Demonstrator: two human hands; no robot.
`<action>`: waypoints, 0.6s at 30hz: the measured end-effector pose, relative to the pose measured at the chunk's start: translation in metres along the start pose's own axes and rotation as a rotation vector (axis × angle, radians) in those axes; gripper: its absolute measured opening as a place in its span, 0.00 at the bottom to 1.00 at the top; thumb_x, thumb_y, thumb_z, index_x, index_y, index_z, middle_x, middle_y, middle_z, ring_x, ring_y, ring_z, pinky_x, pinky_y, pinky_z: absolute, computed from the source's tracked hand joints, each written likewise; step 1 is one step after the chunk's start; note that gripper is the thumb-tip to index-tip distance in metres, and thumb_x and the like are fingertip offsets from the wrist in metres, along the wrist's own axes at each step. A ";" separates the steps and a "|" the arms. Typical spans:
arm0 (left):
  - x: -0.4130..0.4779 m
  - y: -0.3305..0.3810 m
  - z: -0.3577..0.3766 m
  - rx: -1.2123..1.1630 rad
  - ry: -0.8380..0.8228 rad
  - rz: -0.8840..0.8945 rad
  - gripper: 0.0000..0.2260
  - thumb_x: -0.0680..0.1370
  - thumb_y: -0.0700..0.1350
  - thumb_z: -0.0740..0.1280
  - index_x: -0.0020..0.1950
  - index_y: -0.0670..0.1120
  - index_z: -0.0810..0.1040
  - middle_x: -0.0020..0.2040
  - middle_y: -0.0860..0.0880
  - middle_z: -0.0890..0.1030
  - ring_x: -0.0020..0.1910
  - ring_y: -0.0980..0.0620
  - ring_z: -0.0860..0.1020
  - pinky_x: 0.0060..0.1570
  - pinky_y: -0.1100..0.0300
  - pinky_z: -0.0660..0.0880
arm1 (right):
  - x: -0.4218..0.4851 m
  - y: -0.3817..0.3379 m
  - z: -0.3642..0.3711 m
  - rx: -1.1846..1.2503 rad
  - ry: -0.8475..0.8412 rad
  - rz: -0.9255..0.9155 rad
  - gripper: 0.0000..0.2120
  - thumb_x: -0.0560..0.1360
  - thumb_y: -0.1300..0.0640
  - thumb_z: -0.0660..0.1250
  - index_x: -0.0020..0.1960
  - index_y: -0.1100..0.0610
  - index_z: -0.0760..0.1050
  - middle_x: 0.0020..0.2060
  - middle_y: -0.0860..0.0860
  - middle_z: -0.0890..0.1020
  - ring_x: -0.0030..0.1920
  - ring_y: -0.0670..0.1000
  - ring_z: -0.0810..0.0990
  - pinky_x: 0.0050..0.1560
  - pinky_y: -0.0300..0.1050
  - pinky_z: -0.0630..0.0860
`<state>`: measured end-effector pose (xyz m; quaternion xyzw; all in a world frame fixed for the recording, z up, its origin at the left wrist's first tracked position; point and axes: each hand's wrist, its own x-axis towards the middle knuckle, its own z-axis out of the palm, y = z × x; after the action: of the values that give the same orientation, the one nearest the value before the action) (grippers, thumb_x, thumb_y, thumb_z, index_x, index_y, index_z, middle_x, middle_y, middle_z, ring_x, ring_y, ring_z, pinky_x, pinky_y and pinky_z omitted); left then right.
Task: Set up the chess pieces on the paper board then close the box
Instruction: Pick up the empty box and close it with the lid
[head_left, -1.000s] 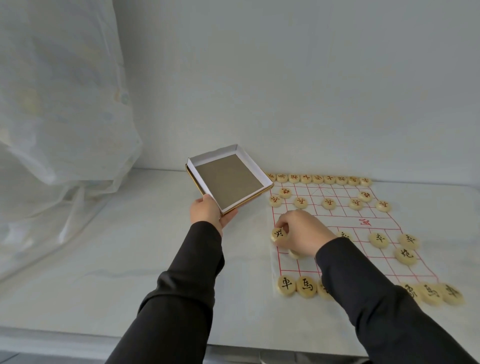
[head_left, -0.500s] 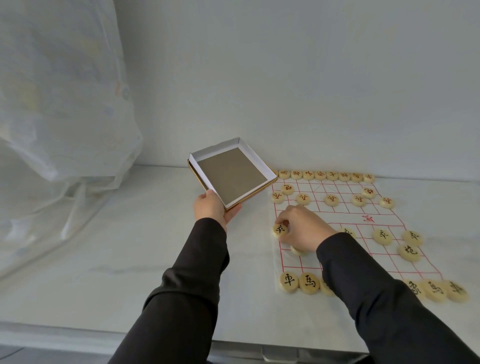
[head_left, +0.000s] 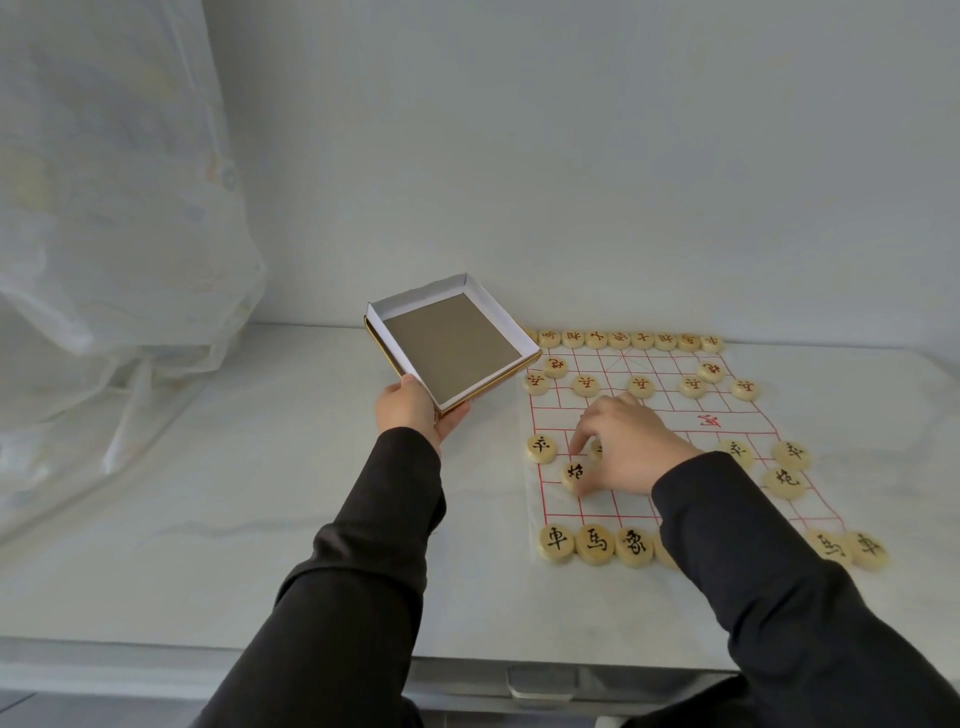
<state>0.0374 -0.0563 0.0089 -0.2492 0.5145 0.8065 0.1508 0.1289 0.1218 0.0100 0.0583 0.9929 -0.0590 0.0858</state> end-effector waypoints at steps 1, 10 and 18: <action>-0.001 0.000 0.000 0.002 0.002 0.000 0.06 0.82 0.42 0.56 0.57 0.46 0.69 0.59 0.41 0.77 0.51 0.40 0.79 0.29 0.55 0.78 | -0.001 -0.001 0.001 -0.017 0.007 -0.001 0.20 0.66 0.43 0.73 0.56 0.47 0.77 0.62 0.48 0.71 0.65 0.52 0.64 0.64 0.49 0.66; -0.007 0.001 0.001 0.050 -0.029 0.054 0.06 0.82 0.41 0.54 0.56 0.44 0.69 0.57 0.41 0.76 0.50 0.41 0.79 0.31 0.54 0.81 | 0.004 -0.002 0.002 0.026 0.045 0.009 0.20 0.68 0.43 0.72 0.58 0.48 0.77 0.61 0.49 0.72 0.64 0.52 0.66 0.63 0.48 0.66; -0.021 0.005 0.012 0.239 -0.149 0.384 0.07 0.81 0.42 0.58 0.58 0.45 0.70 0.47 0.48 0.72 0.47 0.48 0.75 0.43 0.50 0.81 | 0.020 -0.014 -0.014 0.662 0.579 0.019 0.11 0.76 0.55 0.65 0.57 0.56 0.77 0.56 0.50 0.76 0.57 0.45 0.71 0.54 0.35 0.65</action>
<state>0.0496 -0.0478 0.0287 -0.0667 0.6319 0.7698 0.0606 0.1055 0.1122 0.0214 0.1061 0.9030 -0.3543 -0.2188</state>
